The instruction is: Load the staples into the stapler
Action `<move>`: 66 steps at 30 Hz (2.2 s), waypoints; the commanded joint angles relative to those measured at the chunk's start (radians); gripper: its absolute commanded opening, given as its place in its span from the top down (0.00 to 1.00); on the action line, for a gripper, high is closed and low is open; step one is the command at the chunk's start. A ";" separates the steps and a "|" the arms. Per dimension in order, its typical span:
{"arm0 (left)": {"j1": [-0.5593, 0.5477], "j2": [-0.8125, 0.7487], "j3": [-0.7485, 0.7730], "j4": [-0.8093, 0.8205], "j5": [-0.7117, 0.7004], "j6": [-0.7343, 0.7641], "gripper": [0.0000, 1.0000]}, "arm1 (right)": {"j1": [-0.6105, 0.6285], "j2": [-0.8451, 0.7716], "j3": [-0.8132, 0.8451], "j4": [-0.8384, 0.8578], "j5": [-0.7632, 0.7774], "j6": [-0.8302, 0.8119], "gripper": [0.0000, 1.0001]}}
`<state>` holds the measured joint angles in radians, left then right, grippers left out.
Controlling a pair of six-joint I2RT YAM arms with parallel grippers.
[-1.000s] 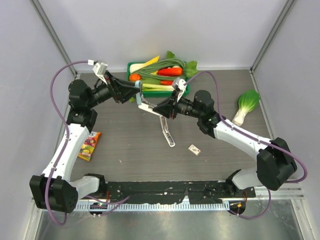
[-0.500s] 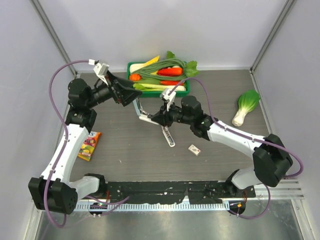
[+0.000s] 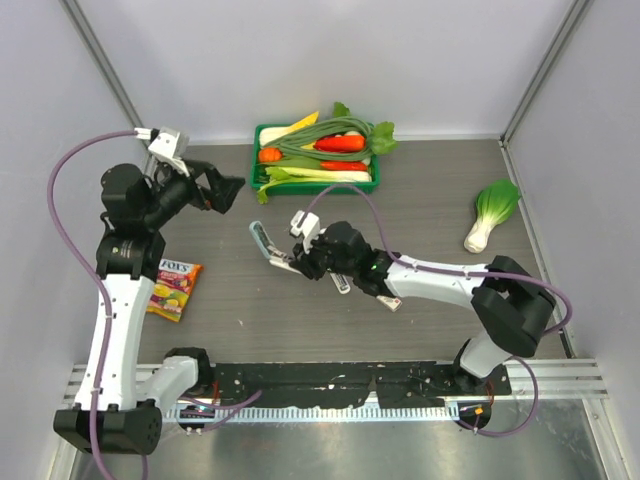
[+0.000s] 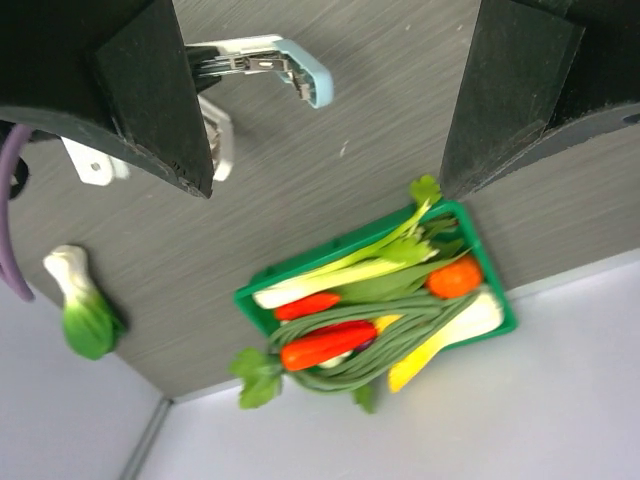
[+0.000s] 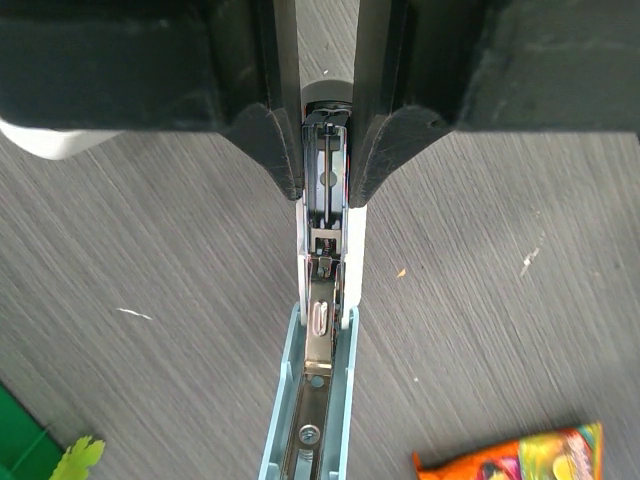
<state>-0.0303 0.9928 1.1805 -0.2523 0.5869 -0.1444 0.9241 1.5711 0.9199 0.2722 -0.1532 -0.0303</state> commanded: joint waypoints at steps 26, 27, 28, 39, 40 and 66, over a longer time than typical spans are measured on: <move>0.084 -0.092 -0.068 -0.148 0.028 0.230 0.00 | 0.128 0.121 -0.010 0.134 0.244 -0.131 0.99; 0.084 -0.085 -0.071 -0.165 0.042 0.270 0.00 | 0.128 0.113 -0.012 0.137 0.245 -0.134 0.99; 0.082 -0.060 -0.068 -0.179 0.053 0.313 0.00 | 0.127 0.110 -0.018 0.137 0.244 -0.140 0.99; 0.081 -0.043 -0.245 -0.285 0.392 0.761 0.00 | 0.128 0.182 -0.058 0.197 0.214 -0.161 0.99; 0.079 -0.034 -0.249 -0.306 0.402 0.776 0.00 | 0.128 0.184 -0.061 0.199 0.215 -0.161 0.99; -0.203 0.225 -0.415 -0.169 0.323 1.068 0.00 | 0.119 0.222 -0.102 0.210 0.112 -0.184 0.85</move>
<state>-0.2352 1.2026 0.7776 -0.5018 0.8688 0.8516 1.0382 1.7828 0.8261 0.4778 0.0200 -0.1844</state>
